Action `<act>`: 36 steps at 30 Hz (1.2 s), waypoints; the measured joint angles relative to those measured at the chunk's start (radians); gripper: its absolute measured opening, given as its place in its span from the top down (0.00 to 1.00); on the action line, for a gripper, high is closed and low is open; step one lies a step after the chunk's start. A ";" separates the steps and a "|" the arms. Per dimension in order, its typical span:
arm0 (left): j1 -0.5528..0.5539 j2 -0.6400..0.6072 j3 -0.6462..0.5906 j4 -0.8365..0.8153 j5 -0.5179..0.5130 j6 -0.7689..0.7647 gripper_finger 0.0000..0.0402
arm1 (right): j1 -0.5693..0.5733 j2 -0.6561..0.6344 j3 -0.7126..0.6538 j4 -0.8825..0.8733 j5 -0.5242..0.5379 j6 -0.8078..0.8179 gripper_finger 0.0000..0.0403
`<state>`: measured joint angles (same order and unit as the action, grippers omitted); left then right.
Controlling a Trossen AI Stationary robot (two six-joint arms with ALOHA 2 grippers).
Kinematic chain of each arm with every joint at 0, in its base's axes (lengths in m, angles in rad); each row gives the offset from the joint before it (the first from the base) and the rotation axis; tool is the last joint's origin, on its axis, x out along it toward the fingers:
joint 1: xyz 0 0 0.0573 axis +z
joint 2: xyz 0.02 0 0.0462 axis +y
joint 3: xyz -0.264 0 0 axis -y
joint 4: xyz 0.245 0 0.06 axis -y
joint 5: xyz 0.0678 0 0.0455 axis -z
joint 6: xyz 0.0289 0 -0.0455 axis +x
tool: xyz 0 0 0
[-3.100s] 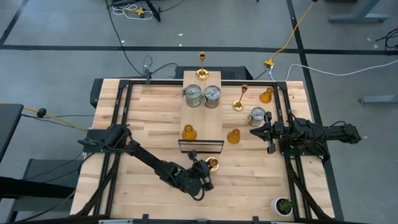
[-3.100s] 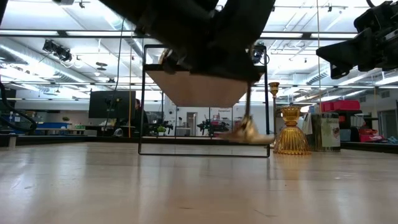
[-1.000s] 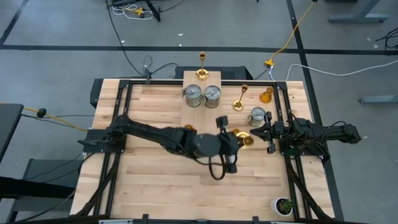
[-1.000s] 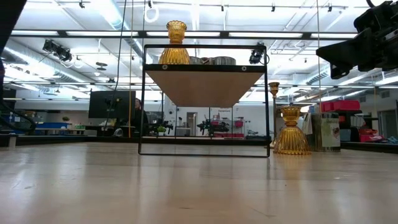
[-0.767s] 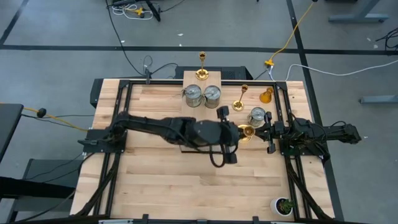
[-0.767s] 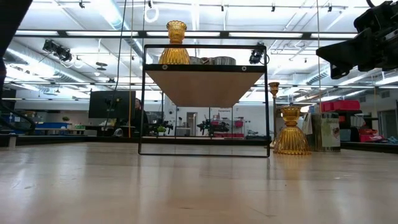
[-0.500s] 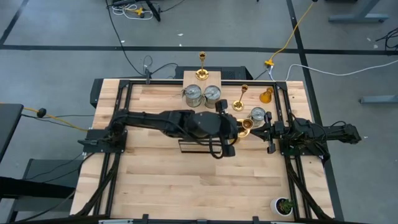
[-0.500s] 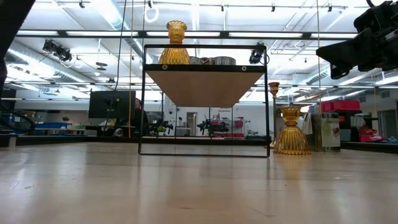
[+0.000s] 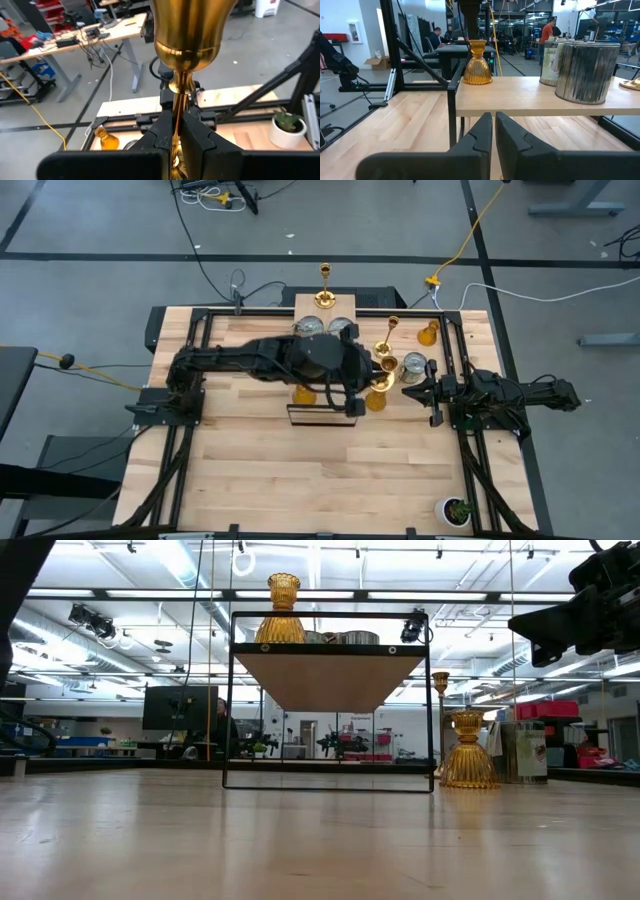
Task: Pick & Place candle stick holders
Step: Put the bottom gold candle holder aligned with the other candle holder on the shelf
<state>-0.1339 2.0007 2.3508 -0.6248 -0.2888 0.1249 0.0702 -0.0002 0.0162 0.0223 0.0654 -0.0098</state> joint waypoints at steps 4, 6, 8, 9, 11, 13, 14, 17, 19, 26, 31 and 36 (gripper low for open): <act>0.023 -0.031 0.000 -0.029 0.045 0.019 0.94 | 0.000 0.000 0.000 0.000 -0.001 0.000 0.93; 0.031 -0.053 0.000 -0.043 0.051 0.043 0.94 | 0.000 0.000 0.000 0.000 -0.005 0.000 0.93; 0.039 -0.075 0.001 -0.051 0.052 0.065 0.94 | 0.000 0.000 0.000 0.000 -0.004 0.000 0.93; 0.044 -0.083 0.001 -0.064 0.056 0.072 0.94 | 0.000 0.000 0.000 0.000 -0.004 0.000 0.93; 0.055 -0.096 0.001 -0.067 0.074 0.076 0.94 | 0.000 0.000 0.000 0.000 -0.004 0.000 0.93; 0.068 -0.110 0.001 -0.071 0.094 0.078 0.94 | 0.000 0.000 0.000 0.000 -0.004 0.000 0.93; 0.073 -0.117 0.000 -0.075 0.107 0.078 0.94 | 0.000 0.000 0.000 0.000 -0.004 0.000 0.93; 0.090 -0.136 0.001 -0.070 0.122 0.078 0.94 | 0.000 0.000 0.000 0.000 -0.004 0.000 0.93; 0.099 -0.141 0.000 -0.076 0.122 0.077 0.94 | 0.000 0.000 0.000 0.000 -0.003 0.000 0.93; 0.134 -0.144 -0.002 -0.086 0.200 0.070 0.94 | 0.000 0.000 0.000 0.000 -0.003 0.000 0.93; 0.156 -0.144 -0.002 -0.085 0.242 0.069 0.94 | 0.000 0.000 0.000 0.000 -0.003 0.000 0.93; 0.183 -0.144 -0.002 -0.078 0.264 0.077 0.94 | 0.000 0.000 0.000 0.000 -0.003 0.000 0.93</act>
<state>0.0494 1.8568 2.3493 -0.7030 -0.0247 0.2021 0.0700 -0.0002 0.0160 0.0219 0.0624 -0.0097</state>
